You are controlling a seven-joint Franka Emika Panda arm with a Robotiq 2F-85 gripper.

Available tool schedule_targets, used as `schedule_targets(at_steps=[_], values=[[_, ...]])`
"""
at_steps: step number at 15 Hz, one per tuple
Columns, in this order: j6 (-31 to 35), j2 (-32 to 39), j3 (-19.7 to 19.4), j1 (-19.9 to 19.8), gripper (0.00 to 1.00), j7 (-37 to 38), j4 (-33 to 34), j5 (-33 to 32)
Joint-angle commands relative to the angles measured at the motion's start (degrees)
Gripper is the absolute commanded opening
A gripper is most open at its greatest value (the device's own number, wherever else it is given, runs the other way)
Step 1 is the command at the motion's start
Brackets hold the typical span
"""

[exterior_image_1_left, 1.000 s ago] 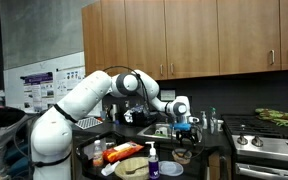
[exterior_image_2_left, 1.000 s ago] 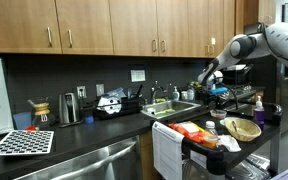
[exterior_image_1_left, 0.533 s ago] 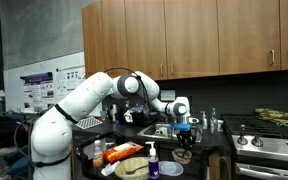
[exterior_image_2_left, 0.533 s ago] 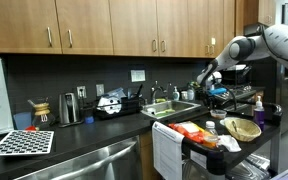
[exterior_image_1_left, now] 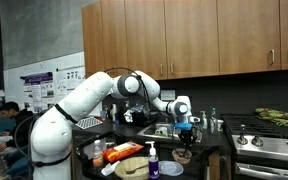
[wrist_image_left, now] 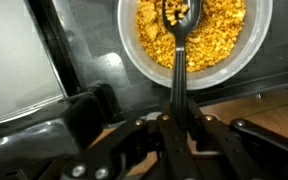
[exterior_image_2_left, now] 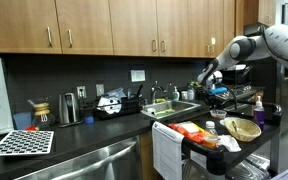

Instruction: Stir the contents in the bowl

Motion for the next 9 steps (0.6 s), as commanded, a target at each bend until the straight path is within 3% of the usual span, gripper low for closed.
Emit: schedule_targets(at_steps=[1,9], values=[[0.0,-0.4,0.4,-0.3,0.05,-1.3,0.4,1.5],[4.6,0.1,-1.1,2.9,0.05,0.0,0.2,-1.9]])
